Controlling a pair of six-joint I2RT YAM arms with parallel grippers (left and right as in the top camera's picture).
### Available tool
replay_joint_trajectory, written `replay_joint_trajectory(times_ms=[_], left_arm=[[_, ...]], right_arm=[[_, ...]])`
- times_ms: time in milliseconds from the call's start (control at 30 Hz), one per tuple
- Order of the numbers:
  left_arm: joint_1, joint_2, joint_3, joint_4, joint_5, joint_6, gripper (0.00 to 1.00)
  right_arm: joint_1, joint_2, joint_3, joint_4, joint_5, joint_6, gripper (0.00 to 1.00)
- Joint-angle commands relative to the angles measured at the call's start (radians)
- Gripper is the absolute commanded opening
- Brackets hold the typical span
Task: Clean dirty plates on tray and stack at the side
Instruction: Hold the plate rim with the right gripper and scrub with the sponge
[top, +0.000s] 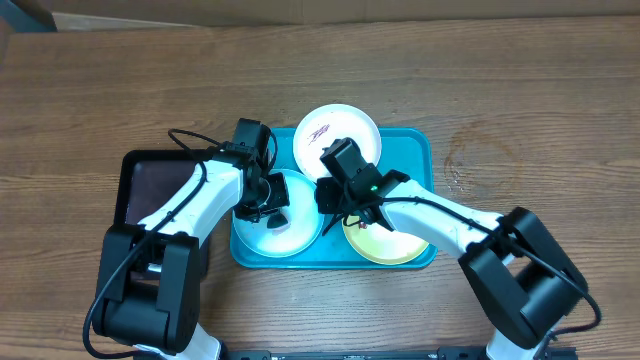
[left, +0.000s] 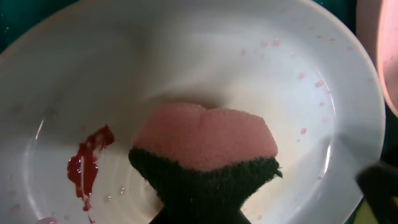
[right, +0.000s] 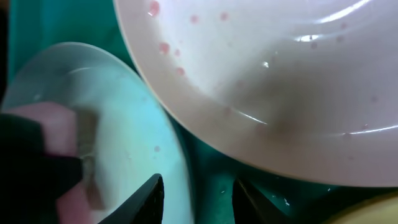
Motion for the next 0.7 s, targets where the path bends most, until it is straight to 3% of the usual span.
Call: replay_joint_trajectory(times_ms=[0,300,667], left_arm=[[-0.006,0.001,0.002,0.0,-0.006,-0.003,0.04],[-0.006,0.001,0.002,0.027,0.005,-0.004,0.04],[-0.007,0.009,0.0,0.059,0.035,-0.093,0.04]], right_arm=[[0.005,0.042,0.019,0.005,-0.011,0.006,0.37],[0.005,0.05,0.019,0.002,-0.024,0.01,0.16],[0.005,0.05,0.028,0.0,-0.032,0.01,0.05]])
